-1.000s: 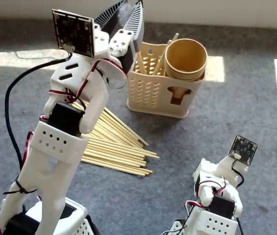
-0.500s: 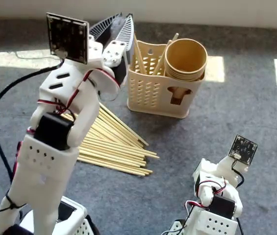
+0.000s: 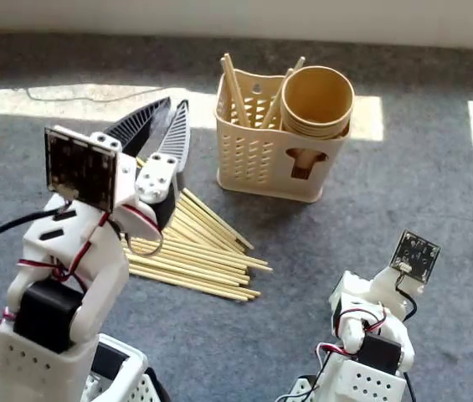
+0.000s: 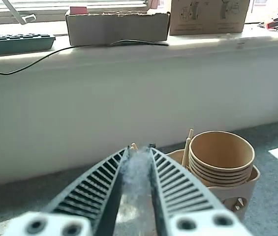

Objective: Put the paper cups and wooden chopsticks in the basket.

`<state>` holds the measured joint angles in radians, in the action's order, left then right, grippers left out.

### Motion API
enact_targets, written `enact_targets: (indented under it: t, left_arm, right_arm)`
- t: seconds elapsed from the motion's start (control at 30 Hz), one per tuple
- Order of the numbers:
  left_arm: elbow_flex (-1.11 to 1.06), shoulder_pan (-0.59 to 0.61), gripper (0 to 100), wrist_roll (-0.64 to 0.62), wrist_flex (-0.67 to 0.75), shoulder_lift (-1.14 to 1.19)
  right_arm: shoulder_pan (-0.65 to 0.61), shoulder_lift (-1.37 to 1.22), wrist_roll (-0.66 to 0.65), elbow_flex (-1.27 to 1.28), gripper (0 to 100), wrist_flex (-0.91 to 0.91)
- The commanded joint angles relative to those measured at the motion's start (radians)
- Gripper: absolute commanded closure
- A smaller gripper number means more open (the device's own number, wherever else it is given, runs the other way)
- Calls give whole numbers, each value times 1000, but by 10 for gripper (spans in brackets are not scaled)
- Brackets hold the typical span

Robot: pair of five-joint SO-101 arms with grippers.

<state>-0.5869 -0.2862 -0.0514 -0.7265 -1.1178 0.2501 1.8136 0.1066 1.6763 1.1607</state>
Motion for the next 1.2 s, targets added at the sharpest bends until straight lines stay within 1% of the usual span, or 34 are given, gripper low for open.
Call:
enact_targets:
  t: [0.0, 0.2, 0.43, 0.57, 0.77, 0.9, 1.03, 1.17]
  left_arm:
    - [-79, 24, 934, 15, -8, -125]
    - [-332, 154, 931, 15, -26, -337]
    - [-559, 251, 930, 15, -32, -596]
    - [-662, 305, 930, 15, -84, -708]
    - [-680, 415, 929, 15, -184, -710]
    - [-690, 490, 929, 15, -310, -710]
    - [-746, 542, 929, 15, -394, -710]
    - [-843, 610, 929, 17, -393, -710]
  right_arm:
    - [10, -5, 11, 97, 993, -24]
    - [10, -5, 11, 97, 993, -24]
    - [8, -5, 11, 97, 993, -24]
    - [12, -5, 11, 97, 993, -22]
    - [12, 5, 11, 97, 993, -30]
    - [10, 5, 5, 77, 993, -33]
    - [-24, -5, 11, -79, 993, -22]
    - [-116, -7, 11, -249, 993, 67]
